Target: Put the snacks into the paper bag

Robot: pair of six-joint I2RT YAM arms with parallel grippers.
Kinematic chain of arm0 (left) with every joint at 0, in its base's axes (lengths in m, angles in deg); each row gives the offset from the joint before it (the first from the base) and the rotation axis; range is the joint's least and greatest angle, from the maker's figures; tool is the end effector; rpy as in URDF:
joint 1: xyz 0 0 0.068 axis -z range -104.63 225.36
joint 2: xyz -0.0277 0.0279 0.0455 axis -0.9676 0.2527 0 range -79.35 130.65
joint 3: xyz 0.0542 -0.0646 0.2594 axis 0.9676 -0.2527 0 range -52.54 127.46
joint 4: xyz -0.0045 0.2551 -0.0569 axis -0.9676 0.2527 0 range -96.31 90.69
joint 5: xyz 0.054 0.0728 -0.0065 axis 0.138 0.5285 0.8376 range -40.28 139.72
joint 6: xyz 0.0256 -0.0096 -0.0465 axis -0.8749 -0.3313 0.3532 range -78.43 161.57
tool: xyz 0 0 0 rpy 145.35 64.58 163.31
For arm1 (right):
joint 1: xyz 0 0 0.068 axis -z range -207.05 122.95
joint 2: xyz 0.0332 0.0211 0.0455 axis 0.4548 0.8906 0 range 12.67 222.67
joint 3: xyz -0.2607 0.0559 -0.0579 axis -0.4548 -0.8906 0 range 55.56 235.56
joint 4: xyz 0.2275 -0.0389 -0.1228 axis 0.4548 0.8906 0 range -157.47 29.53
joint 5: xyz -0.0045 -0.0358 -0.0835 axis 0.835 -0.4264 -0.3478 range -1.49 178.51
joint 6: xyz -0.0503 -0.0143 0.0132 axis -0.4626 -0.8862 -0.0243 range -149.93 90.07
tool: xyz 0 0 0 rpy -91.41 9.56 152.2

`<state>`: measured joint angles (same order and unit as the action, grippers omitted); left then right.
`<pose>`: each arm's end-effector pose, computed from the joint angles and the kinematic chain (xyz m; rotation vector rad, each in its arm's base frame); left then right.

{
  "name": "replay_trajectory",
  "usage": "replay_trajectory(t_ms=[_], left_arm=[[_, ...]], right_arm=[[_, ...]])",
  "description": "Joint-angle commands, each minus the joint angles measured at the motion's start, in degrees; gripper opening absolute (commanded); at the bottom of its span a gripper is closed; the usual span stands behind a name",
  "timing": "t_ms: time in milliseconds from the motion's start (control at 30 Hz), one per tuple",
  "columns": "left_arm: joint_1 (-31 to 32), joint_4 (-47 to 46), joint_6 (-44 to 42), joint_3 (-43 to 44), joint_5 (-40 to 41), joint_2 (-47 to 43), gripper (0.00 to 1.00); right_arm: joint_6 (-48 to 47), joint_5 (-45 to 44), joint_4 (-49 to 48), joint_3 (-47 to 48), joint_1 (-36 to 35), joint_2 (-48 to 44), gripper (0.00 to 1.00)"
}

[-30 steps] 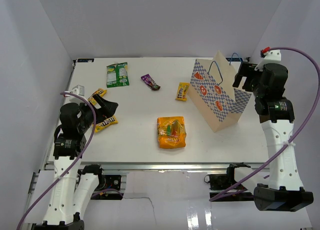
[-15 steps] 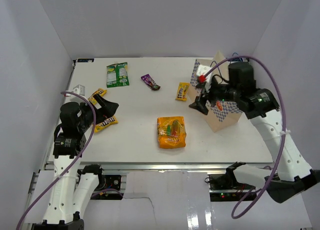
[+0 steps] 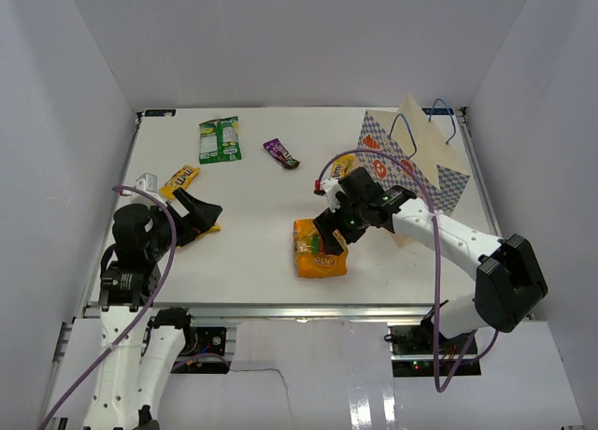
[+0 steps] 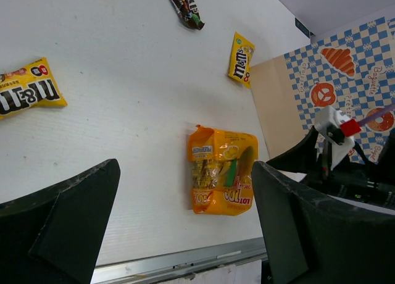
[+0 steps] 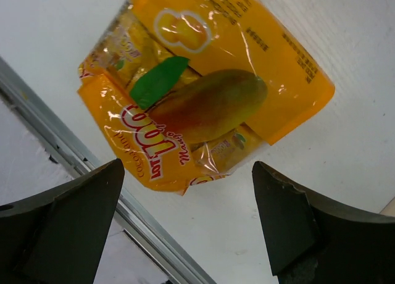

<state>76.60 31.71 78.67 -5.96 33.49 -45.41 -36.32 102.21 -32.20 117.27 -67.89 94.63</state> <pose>0.1244 -0.0126 0.3267 -0.4573 2.0158 -0.7048 0.2178 0.1994 0.2569 -1.1240 2.3300 0.5340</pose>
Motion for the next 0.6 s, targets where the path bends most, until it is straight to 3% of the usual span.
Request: replay_trajectory(t_ms=[0, 333, 567], left_arm=[[-0.1, 2.3, 2.3, -1.4, 0.9, -2.7, 0.98], [-0.1, 2.8, 1.7, -0.6, 0.8, 0.8, 0.98], [-0.1, 2.7, 1.8, -1.1, 0.6, -0.3, 0.98]], right_arm=[[13.1, -7.7, -8.2, -2.6, 0.0, 0.0, 0.9], [21.6, -6.3, -20.6, -9.2, 1.2, 5.3, 0.9], [20.8, -6.3, -23.7, -8.9, 2.3, 8.8, 0.92]])
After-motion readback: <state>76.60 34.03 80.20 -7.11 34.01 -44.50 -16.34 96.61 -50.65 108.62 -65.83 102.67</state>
